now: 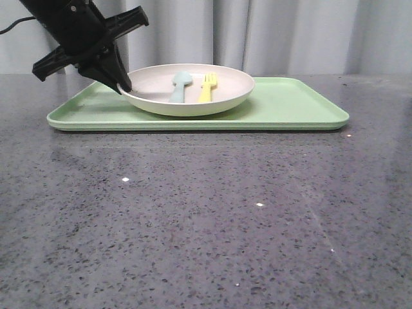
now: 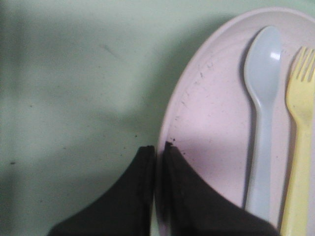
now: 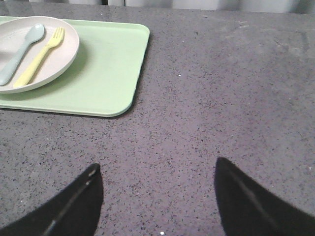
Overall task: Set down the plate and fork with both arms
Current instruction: 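Open the left gripper and raise it away from the plate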
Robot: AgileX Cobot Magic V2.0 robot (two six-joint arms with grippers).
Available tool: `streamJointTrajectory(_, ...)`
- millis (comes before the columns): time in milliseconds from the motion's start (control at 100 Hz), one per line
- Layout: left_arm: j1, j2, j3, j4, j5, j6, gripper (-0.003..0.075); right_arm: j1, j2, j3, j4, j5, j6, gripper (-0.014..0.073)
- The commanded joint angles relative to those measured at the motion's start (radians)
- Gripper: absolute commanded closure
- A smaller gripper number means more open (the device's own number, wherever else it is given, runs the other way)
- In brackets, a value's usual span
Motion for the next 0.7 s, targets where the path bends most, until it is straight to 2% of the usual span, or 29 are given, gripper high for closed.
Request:
streamJointTrajectory(0, -0.009, -0.057, -0.024, -0.030, -0.063, -0.019, 0.0741, -0.005, 0.013, -0.033, 0.002, -0.078, -0.004, 0.0104)
streamJointTrajectory(690, -0.009, -0.056, 0.003, -0.030, -0.079, -0.025, 0.0740, -0.005, 0.013, -0.033, 0.002, -0.078, -0.004, 0.0104)
